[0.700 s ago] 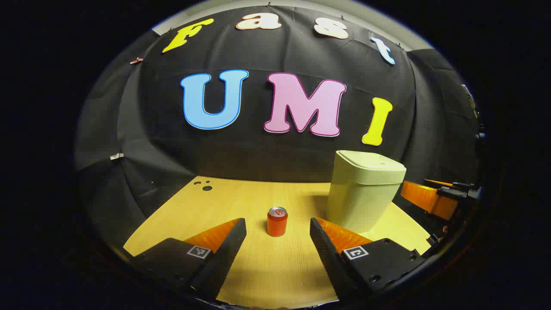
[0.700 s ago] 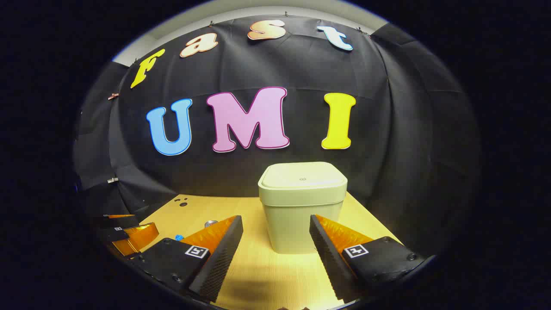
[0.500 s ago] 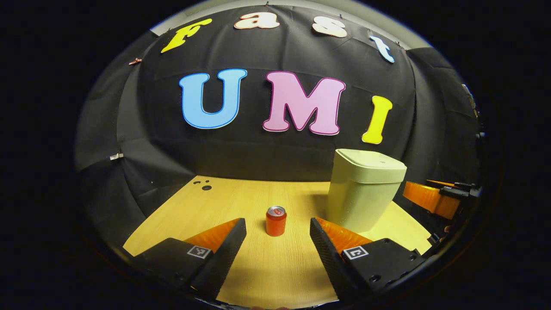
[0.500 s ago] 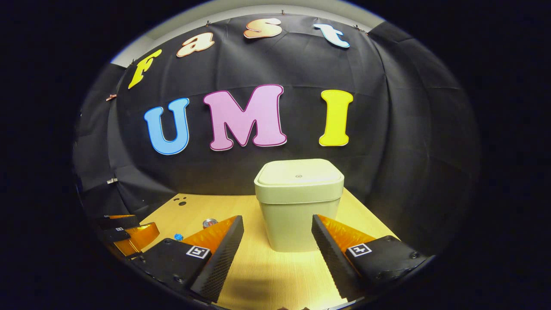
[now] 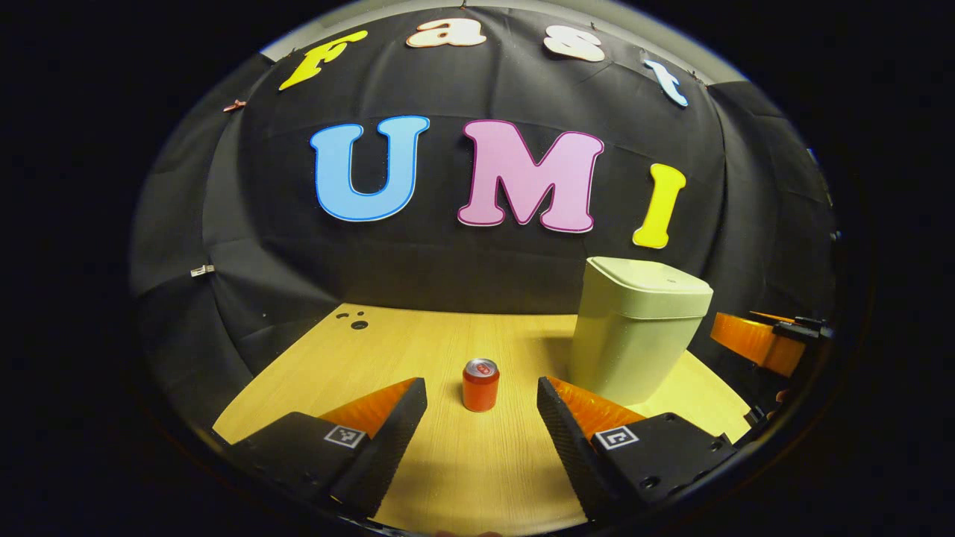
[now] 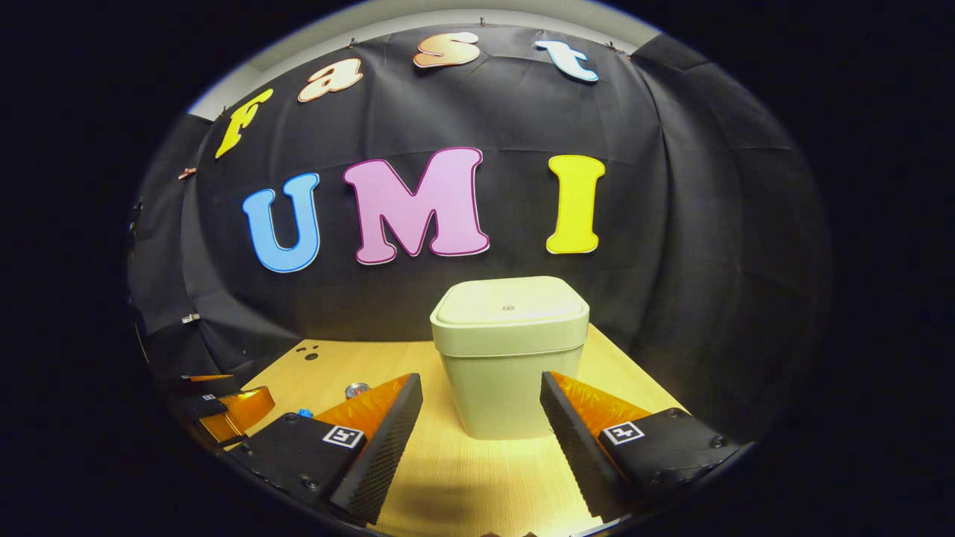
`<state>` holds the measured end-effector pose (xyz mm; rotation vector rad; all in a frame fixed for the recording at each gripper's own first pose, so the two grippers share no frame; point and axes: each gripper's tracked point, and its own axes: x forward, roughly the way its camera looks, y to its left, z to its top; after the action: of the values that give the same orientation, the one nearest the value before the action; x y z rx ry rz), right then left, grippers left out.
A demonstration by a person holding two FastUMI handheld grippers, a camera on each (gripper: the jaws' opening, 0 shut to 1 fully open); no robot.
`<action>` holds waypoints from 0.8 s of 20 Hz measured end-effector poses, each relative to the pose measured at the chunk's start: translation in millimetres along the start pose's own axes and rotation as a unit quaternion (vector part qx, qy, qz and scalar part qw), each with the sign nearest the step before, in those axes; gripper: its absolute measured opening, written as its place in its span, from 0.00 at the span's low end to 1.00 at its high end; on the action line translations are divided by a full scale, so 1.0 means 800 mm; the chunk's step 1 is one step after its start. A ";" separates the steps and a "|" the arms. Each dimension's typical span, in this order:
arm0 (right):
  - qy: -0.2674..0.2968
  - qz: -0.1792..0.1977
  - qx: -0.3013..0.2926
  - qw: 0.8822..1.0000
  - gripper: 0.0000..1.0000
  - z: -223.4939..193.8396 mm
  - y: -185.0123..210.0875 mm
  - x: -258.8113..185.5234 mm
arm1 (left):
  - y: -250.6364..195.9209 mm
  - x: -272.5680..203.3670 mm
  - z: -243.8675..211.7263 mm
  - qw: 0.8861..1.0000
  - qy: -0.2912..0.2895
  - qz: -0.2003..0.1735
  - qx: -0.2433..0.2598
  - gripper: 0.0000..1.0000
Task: Press the lid of the desktop garbage bin to open it, pick up the crumpled paper on the desktop and throw it into the bin, then pick up the pop can on the desktop and drop it into the bin, and finally close the garbage bin lid.
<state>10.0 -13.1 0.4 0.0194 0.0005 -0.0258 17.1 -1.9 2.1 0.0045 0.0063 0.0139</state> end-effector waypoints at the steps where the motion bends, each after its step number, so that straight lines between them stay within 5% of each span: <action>1: -0.001 -0.001 0.000 1.000 1.00 0.000 0.000 0.001 | 0.001 0.001 0.001 1.000 0.000 0.000 0.002 0.95; 16: 0.013 0.010 -0.018 1.000 1.00 -0.004 0.023 0.027 | 0.021 0.026 0.002 1.000 -0.003 0.007 0.000 0.96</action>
<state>31.9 4.7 -2.3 -0.0157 0.0272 -0.0048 37.4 15.0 3.7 0.0051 0.0012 0.0272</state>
